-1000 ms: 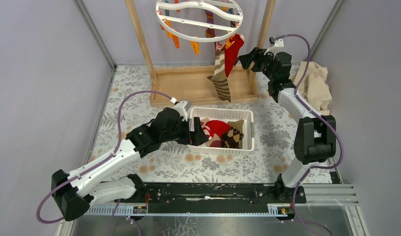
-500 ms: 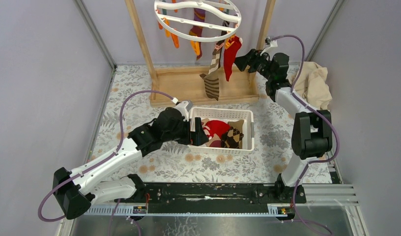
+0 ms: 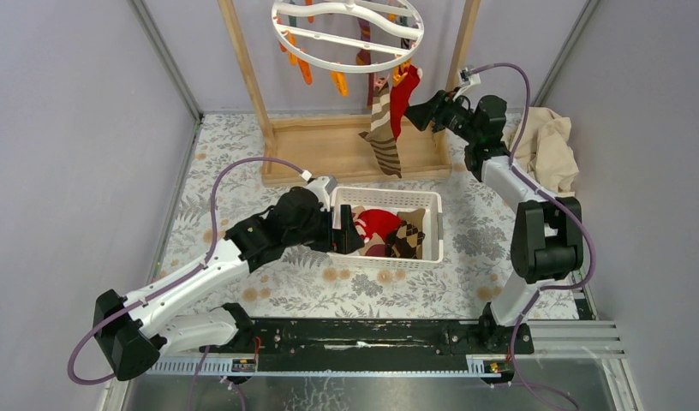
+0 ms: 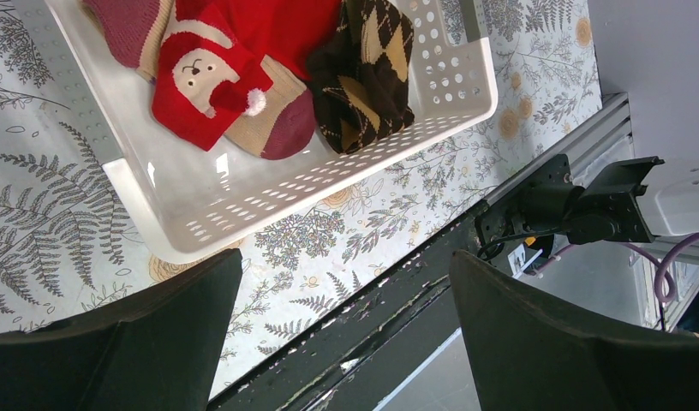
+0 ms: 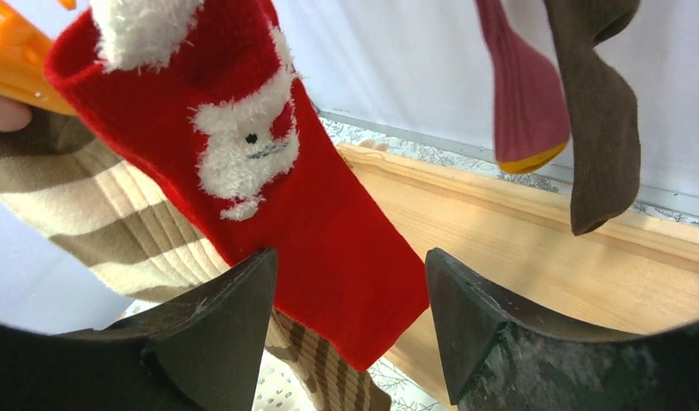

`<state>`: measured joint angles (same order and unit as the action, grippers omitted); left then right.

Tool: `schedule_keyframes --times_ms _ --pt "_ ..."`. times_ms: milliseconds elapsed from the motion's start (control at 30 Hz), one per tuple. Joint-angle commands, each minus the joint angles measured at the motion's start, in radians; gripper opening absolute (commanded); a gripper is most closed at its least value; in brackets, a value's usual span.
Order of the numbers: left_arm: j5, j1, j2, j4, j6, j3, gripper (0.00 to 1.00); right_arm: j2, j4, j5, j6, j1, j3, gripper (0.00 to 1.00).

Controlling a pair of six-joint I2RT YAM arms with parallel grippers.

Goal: Remove the socks clipped to the hanger
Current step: Adjust the hanger on the clothesline.

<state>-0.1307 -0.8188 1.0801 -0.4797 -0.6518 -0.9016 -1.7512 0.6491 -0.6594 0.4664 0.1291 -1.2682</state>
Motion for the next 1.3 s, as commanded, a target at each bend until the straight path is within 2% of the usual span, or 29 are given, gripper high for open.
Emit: schedule_keyframes --times_ms 0,567,867,1000,1100,1267 --pt "-0.002 -0.007 0.007 0.024 0.014 -0.023 0.99 0.092 0.054 -0.061 -0.008 0.007 0.026 0.71" --pt "-0.014 -0.008 0.026 0.044 0.015 -0.018 0.99 0.108 -0.019 -0.122 -0.050 0.076 -0.010 0.72" --pt "-0.016 -0.008 0.023 0.047 0.016 -0.014 0.99 0.105 -0.054 -0.084 -0.079 0.134 -0.039 0.73" --pt "-0.016 -0.008 0.020 0.047 0.018 -0.009 0.99 0.100 -0.110 0.004 -0.121 0.144 -0.053 0.72" --pt "-0.016 -0.008 0.017 0.046 0.018 -0.006 0.99 0.094 -0.144 0.119 -0.155 0.149 -0.068 0.66" --pt "-0.006 -0.008 0.005 0.038 0.024 -0.005 0.99 0.071 -0.202 0.245 -0.159 0.149 -0.115 0.39"
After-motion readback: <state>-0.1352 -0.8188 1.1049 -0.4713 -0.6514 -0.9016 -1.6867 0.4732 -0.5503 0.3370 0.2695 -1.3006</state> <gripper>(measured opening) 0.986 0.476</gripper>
